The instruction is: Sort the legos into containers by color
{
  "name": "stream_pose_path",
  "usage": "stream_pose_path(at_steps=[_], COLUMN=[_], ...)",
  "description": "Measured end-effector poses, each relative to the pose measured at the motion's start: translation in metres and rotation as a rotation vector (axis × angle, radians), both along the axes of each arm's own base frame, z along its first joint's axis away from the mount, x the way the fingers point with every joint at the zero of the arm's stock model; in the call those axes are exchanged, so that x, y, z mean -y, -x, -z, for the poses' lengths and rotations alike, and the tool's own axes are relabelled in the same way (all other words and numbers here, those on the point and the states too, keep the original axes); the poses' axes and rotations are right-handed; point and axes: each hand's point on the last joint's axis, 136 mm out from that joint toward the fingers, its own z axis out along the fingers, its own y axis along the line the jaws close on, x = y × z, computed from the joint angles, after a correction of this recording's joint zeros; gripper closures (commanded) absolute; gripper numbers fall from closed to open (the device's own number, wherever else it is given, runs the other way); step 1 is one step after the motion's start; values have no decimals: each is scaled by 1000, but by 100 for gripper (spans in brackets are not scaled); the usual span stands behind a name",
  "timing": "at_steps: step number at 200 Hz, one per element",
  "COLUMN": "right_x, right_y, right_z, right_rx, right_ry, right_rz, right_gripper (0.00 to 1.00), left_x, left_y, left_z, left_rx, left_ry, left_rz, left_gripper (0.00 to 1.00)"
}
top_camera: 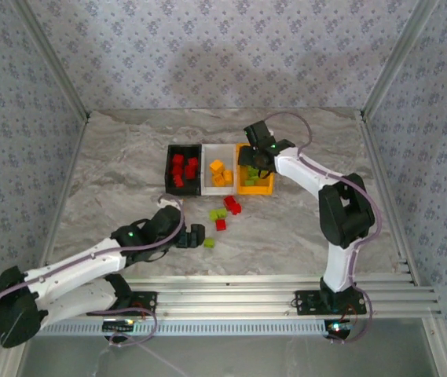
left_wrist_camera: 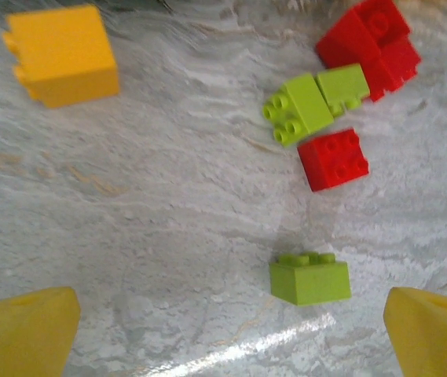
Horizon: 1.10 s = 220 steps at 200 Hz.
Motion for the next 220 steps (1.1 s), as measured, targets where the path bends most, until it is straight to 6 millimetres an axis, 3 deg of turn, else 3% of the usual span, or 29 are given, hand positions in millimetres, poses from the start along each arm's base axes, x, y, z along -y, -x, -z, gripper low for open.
stream_pose_path(at_steps=[39, 60, 83, 120, 162, 190, 220], right_x=[-5, -7, -1, 11, 24, 32, 39], right_y=[35, 55, 77, 103, 123, 137, 146], right_z=[-39, -49, -42, -38, -53, -42, -31], right_rx=[90, 123, 118, 114, 170, 159, 138], right_ry=[-55, -79, -85, -95, -148, -152, -142], right_rz=[-48, -74, -86, -83, -61, -44, -26], right_gripper=[25, 25, 25, 25, 25, 25, 25], left_x=[26, 38, 50, 66, 62, 65, 67], left_y=[21, 26, 22, 9, 3, 1, 0], left_z=[33, 50, 61, 70, 74, 73, 71], left_rx=[-72, -100, -110, -94, -73, -63, -61], left_ry=[-106, -167, -201, -226, -272, -256, -245], left_rz=[135, 181, 205, 216, 198, 191, 190], left_gripper=[6, 8, 11, 24, 47, 65, 71])
